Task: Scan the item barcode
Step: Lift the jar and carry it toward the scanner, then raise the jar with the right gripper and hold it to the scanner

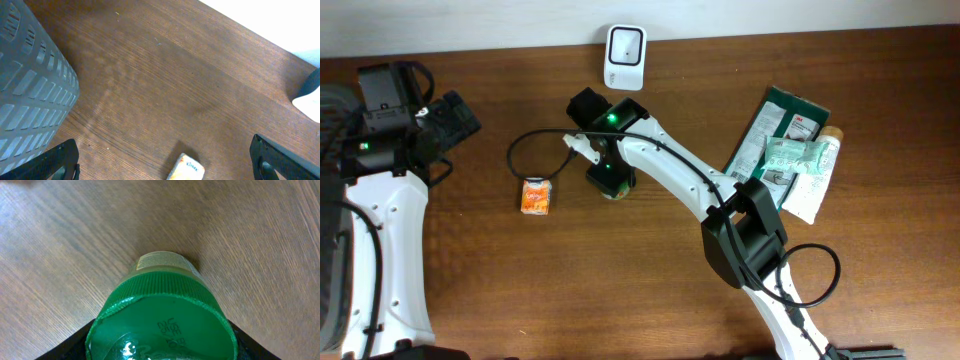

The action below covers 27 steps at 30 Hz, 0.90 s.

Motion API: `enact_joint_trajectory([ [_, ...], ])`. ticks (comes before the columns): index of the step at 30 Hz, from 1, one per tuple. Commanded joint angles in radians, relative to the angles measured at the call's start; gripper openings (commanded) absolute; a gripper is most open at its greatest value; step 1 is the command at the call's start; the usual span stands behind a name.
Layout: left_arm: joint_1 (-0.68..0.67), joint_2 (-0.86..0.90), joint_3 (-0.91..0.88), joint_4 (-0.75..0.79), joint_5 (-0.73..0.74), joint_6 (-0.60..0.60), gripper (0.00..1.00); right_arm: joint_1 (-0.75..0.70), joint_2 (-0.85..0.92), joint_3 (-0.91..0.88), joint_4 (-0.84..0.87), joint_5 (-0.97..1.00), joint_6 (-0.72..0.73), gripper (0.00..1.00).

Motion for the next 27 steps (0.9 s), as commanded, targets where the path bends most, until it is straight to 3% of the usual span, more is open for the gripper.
enact_joint_trajectory([
  [1, -0.001, -0.015, 0.014, 0.002, 0.003, 0.009, 0.99, -0.018, 0.003, 0.051, -0.016, 0.061, 0.335, 0.6],
  [4, -0.001, -0.015, 0.014, 0.002, 0.003, 0.009, 0.99, -0.087, 0.003, 0.055, -0.019, -0.051, 0.645, 0.6],
  [7, -0.001, -0.015, 0.014, 0.002, 0.003, 0.009, 0.99, -0.14, 0.003, 0.054, -0.013, -0.117, 0.746, 0.61],
  [10, -0.001, -0.015, 0.014, 0.002, 0.003, 0.009, 0.99, -0.14, 0.003, 0.054, -0.021, -0.113, 0.716, 0.77],
  [14, -0.001, -0.015, 0.014, 0.002, 0.003, 0.009, 0.99, -0.148, 0.003, 0.062, -0.019, -0.059, 0.338, 0.86],
  [25, -0.001, -0.015, 0.014, 0.002, 0.003, 0.009, 0.99, -0.143, 0.003, -0.016, 0.064, -0.011, 0.322, 0.84],
  [27, -0.001, -0.015, 0.014, 0.002, 0.003, 0.009, 0.99, -0.143, 0.003, -0.037, 0.067, -0.011, 0.325, 0.8],
])
